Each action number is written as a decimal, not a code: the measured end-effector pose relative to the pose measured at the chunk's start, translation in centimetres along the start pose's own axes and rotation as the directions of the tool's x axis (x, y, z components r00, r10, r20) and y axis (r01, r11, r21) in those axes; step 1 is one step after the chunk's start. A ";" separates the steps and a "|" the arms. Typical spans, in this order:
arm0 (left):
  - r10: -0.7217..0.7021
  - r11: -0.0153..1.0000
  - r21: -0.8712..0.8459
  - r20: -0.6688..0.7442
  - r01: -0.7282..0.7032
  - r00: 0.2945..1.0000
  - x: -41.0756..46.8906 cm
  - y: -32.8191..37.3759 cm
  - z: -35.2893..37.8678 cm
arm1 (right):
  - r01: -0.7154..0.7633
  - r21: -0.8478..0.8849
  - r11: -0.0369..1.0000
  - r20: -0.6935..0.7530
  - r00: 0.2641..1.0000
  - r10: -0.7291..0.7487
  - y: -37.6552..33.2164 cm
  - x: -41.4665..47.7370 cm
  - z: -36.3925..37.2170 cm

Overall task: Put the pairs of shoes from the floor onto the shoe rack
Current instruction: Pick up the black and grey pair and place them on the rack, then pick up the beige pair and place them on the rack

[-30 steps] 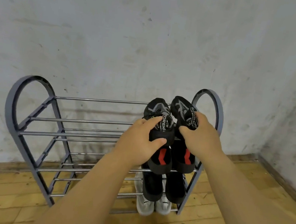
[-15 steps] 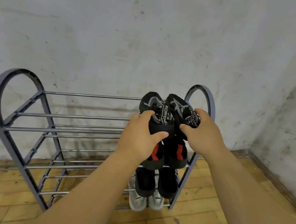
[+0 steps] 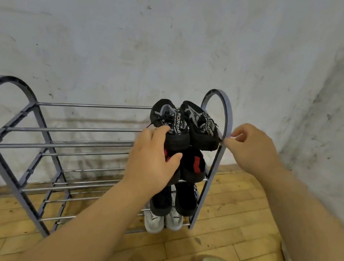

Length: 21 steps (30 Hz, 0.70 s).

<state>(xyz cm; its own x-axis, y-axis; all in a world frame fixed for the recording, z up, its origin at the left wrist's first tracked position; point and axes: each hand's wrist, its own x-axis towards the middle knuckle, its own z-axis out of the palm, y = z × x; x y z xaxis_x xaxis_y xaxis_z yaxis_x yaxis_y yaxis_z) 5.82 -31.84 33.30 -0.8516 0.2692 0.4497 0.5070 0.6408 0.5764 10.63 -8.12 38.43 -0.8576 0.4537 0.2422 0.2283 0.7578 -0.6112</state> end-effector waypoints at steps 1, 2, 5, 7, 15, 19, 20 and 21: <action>0.030 1.000 -0.003 0.025 -0.030 0.999 -0.6 0.4 0.1 | -0.048 -0.122 0.991 0.113 0.992 0.062 0.8 -0.1 -0.7; 0.055 0.998 -0.011 0.075 -0.055 0.996 -1.3 0.8 0.4 | -0.080 -0.243 0.967 0.249 0.958 0.141 1.7 -0.3 -1.2; 0.092 0.996 -0.039 0.280 -0.085 0.955 -3.3 1.6 2.1 | -0.144 -0.444 0.885 0.558 0.728 0.399 4.9 -1.0 -1.2; 0.074 0.997 -0.042 0.418 -0.062 0.905 -4.8 1.5 3.7 | -0.168 -0.465 0.869 0.636 0.620 0.460 6.7 -1.2 -0.4; -0.132 0.988 0.056 0.787 0.144 0.602 -8.5 -1.3 13.8 | -0.039 -0.546 0.837 0.708 0.512 0.486 18.8 -3.3 4.8; -0.192 0.957 0.052 0.851 0.285 0.489 -11.0 -2.6 21.9 | -0.103 -0.525 0.845 0.730 0.455 0.510 29.4 -7.6 9.2; -0.199 0.945 0.050 0.873 0.323 0.446 -11.8 -3.1 24.0 | -0.108 -0.525 0.844 0.729 0.454 0.512 31.8 -8.9 10.5; -0.201 0.931 0.044 0.890 0.364 0.408 -12.6 -3.5 25.9 | -0.111 -0.527 0.842 0.723 0.463 0.514 34.0 -10.3 11.8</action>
<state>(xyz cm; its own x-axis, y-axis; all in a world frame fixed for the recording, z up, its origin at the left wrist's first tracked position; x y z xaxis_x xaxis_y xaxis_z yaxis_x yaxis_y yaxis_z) 11.36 -18.91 7.94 -0.5683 0.6211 -0.5397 0.1564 0.7255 0.6702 21.77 7.46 6.30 -0.6126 0.2604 -0.7463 0.5309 0.8351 -0.1444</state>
